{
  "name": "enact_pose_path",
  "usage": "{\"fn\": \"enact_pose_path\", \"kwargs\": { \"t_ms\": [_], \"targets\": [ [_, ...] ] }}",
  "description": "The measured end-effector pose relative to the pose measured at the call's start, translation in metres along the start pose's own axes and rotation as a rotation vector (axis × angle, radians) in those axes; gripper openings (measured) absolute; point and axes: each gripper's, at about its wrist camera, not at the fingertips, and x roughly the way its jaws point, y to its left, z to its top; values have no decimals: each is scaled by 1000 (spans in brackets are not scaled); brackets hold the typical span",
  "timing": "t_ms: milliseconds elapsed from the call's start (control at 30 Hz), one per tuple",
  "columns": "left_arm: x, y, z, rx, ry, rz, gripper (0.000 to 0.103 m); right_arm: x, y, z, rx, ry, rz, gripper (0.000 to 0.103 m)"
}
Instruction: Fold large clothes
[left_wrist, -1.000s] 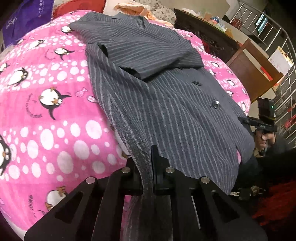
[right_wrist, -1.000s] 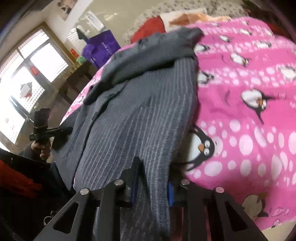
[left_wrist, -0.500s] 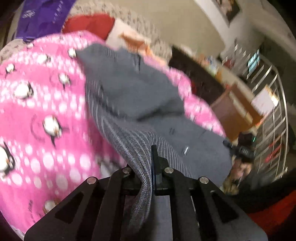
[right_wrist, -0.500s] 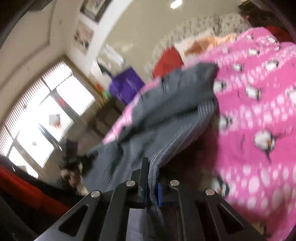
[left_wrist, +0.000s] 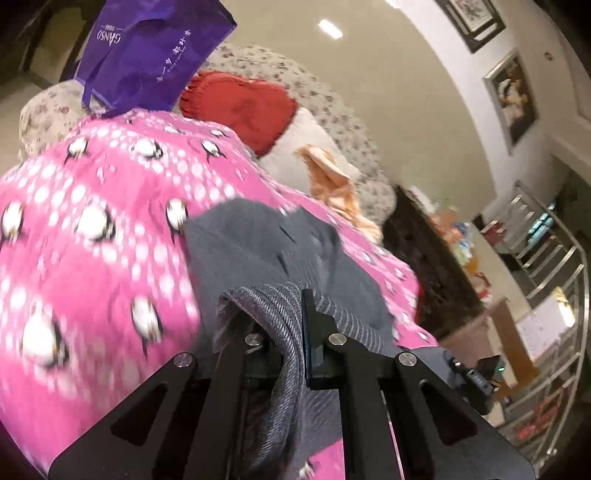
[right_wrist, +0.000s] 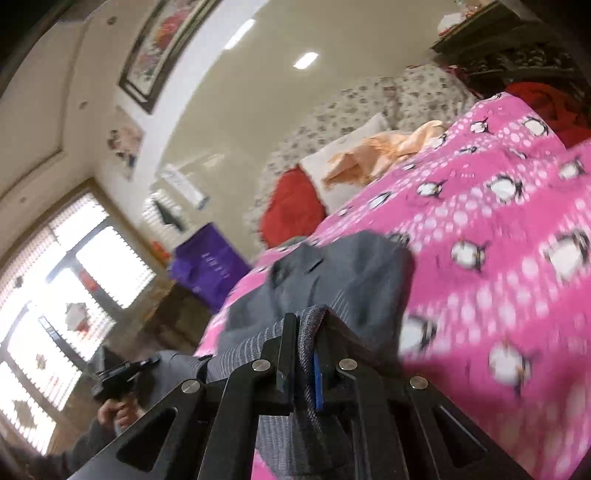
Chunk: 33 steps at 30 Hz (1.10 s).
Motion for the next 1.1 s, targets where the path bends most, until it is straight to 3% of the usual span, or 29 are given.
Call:
{"fn": "enact_pose_path", "kwargs": {
  "t_ms": [133, 200, 333, 433, 533, 600, 633, 700, 733, 767, 867, 933, 1067, 1100],
  "targets": [
    [50, 7, 42, 29, 31, 65, 4, 54, -15, 44, 45, 7, -95, 6],
    [76, 16, 54, 46, 54, 135, 4, 77, -26, 54, 75, 35, -153, 6],
    [127, 47, 48, 16, 161, 257, 8, 134, -61, 45, 161, 171, -252, 7],
    [149, 61, 31, 60, 208, 303, 12, 140, -76, 35, 192, 164, -236, 8],
    [146, 65, 25, 80, 185, 273, 17, 127, -79, 33, 219, 164, -188, 16],
    [142, 68, 25, 75, 204, 255, 24, 112, -76, 35, 235, 180, -183, 35],
    [137, 69, 25, 70, 214, 241, 32, 102, -73, 34, 234, 176, -181, 41],
    [123, 70, 23, 83, 231, 222, 43, 75, -68, 30, 202, 159, -173, 41],
    [116, 69, 23, 93, 233, 230, 56, 63, -65, 26, 177, 163, -192, 42],
    [103, 71, 19, 112, 227, 263, 63, 53, -61, 21, 145, 172, -210, 42],
    [61, 65, 3, 149, 177, 276, 63, 20, -36, -5, 0, 200, -235, 42],
    [33, 53, -16, 177, 127, 240, 63, 12, -15, -27, -113, 235, -216, 42],
    [27, 19, -61, 253, 190, 140, 62, 23, 12, -67, -257, 343, -159, 38],
    [34, 11, -73, 274, 224, 127, 57, 31, 15, -72, -265, 366, -153, 34]
  ]
}}
